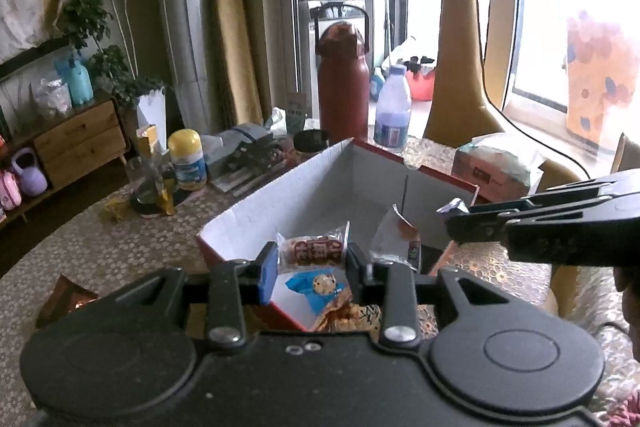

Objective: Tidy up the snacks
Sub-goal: 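Carry the clear candy and purple packet with both grippers over the red box, then open both grippers to drop the two candies into the box, then move both grippers back toward the remaining snacks on the table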

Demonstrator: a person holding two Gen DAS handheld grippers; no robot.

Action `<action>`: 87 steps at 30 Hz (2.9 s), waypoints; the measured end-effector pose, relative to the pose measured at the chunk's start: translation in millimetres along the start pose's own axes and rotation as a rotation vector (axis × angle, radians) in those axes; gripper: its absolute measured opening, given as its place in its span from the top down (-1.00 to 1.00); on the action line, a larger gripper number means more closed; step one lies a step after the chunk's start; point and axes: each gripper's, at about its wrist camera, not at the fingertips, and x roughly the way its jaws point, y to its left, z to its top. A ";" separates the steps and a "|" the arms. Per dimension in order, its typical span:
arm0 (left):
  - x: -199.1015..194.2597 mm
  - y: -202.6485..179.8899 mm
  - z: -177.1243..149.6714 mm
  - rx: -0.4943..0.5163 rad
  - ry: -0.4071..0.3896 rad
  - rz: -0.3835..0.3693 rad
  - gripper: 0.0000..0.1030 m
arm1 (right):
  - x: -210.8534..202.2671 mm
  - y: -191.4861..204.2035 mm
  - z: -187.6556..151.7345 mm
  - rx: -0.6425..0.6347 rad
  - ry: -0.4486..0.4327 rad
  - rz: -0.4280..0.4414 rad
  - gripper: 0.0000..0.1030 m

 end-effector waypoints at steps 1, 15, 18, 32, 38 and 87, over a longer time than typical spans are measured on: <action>6.8 -0.3 2.2 -0.005 0.009 0.000 0.35 | 4.8 -4.8 1.2 0.006 0.004 -0.009 0.64; 96.8 -1.3 16.1 -0.018 0.108 0.019 0.35 | 80.4 -33.8 6.1 0.038 0.098 -0.062 0.64; 114.3 -1.5 16.6 -0.012 0.153 0.024 0.34 | 95.0 -31.0 3.5 0.034 0.117 -0.068 0.64; 157.3 -10.5 8.8 0.018 0.271 0.023 0.25 | 117.7 -29.9 0.5 0.020 0.148 -0.079 0.64; 157.7 -8.8 4.7 0.001 0.296 0.027 -0.26 | 115.3 -32.4 0.7 0.032 0.145 -0.081 0.63; -75.5 68.9 -23.2 -0.181 -0.034 0.129 -0.99 | -40.6 76.8 -21.3 -0.079 -0.024 0.089 -0.63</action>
